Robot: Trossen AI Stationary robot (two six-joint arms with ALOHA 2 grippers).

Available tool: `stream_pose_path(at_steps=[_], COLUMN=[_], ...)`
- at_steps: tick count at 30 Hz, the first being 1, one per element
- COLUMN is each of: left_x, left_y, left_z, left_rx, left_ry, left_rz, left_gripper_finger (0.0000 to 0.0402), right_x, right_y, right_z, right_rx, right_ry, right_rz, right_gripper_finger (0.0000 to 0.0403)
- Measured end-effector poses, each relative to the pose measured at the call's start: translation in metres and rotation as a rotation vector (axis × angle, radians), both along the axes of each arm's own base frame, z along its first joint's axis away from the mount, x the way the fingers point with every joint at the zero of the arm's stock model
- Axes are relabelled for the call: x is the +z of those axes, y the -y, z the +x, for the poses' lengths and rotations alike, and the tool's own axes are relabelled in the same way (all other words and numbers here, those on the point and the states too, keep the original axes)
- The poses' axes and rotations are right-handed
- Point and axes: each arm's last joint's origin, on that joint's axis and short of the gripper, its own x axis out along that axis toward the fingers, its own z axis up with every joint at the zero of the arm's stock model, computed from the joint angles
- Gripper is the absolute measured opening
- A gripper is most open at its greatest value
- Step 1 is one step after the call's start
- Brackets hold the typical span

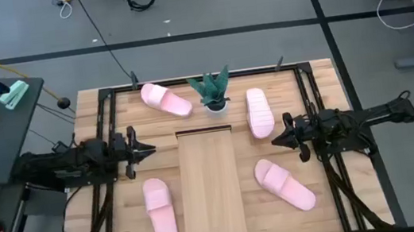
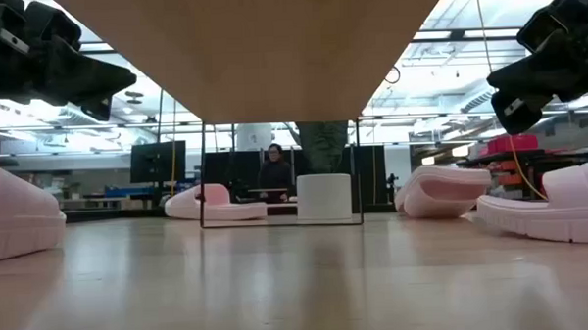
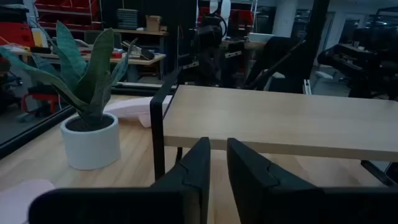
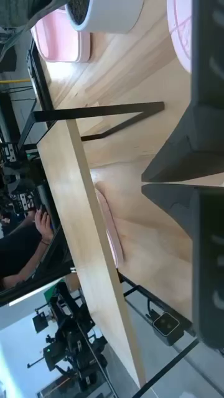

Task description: Pick and place slides into the shelf

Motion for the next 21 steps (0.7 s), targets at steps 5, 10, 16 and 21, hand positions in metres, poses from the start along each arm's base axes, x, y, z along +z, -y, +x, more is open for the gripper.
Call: stream_pose_path(at_steps=[5, 10, 16, 21], left_x=[0.0001, 0.0001, 0.0000, 0.0000], left_y=[0.0000, 0.0000, 0.0000, 0.0000], left_z=[0.0000, 0.0000, 0.0000, 0.0000], left_rx=[0.000, 0.000, 0.000, 0.000], left_ry=[0.001, 0.001, 0.000, 0.000], left_rz=[0.000, 0.000, 0.000, 0.000], left_gripper_finger=[0.0057, 0.0051, 0.0056, 0.0062], right_x=[0.0000, 0.0000, 0.0000, 0.0000], right_y=[0.0000, 0.0000, 0.0000, 0.0000], right_z=[0.0000, 0.0000, 0.0000, 0.0000], right_rx=[0.000, 0.000, -0.001, 0.000], right_ry=[0.000, 0.000, 0.000, 0.000], right_rz=[0.000, 0.000, 0.000, 0.000], right_gripper_finger=[0.0023, 0.0023, 0.0023, 0.0023])
